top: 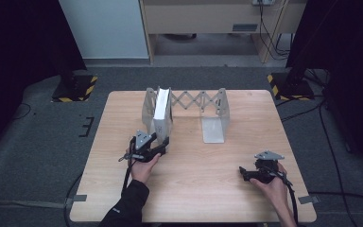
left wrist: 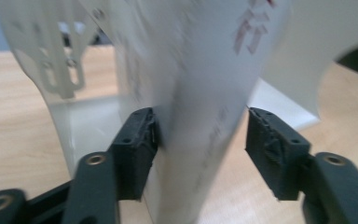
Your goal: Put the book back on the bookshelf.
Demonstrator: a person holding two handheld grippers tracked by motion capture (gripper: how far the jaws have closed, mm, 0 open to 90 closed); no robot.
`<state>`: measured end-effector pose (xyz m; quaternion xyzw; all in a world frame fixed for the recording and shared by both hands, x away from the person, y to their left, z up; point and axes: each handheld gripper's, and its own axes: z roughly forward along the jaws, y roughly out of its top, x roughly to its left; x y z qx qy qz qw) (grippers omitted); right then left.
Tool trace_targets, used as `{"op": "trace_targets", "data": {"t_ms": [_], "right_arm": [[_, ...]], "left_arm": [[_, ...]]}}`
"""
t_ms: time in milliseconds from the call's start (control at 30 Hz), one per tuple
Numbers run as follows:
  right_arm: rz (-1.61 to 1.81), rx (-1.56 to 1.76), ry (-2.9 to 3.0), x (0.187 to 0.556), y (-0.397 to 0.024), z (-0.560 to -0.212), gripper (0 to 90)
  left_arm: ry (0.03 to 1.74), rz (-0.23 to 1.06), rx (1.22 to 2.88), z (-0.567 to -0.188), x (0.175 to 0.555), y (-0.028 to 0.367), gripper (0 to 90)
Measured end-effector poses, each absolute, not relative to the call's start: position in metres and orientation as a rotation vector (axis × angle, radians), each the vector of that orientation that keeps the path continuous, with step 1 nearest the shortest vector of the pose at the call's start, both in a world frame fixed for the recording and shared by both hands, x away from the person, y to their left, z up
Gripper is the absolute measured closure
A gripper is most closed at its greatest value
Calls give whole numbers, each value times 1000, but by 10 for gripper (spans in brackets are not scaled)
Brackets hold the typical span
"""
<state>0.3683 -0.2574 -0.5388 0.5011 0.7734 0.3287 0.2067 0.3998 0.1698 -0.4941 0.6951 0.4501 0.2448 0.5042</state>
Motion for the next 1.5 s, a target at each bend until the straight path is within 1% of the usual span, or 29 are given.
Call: {"op": "trace_targets", "data": {"t_ms": [33, 100, 167, 200, 367, 567, 867, 1267, 1500], "right_arm": [[916, 1394, 2154, 368, -257, -539, 62], [915, 1396, 2154, 368, -257, -539, 62], [916, 1394, 2154, 368, -257, -539, 62], [916, 1394, 2154, 368, -257, -539, 62], [915, 1396, 2154, 368, -257, -539, 62], [915, 1397, 2153, 368, -257, -539, 62], [915, 1396, 2154, 368, -257, -539, 62], [915, 1396, 2154, 368, -257, -539, 62], [915, 1396, 2154, 368, -257, -539, 62]], "left_arm": [[1072, 597, 1717, -494, 397, 172, 410], [1059, 592, 1705, -497, 395, 174, 429], [1066, 597, 1692, -500, 395, 177, 509], [1073, 580, 1683, -500, 396, 178, 524], [1067, 586, 1695, -500, 397, 176, 523], [1054, 630, 1708, -499, 399, 170, 517], [1058, 658, 1704, -500, 407, 167, 515], [1041, 665, 1734, -498, 421, 169, 515], [1031, 673, 1714, -501, 427, 172, 515]]}}
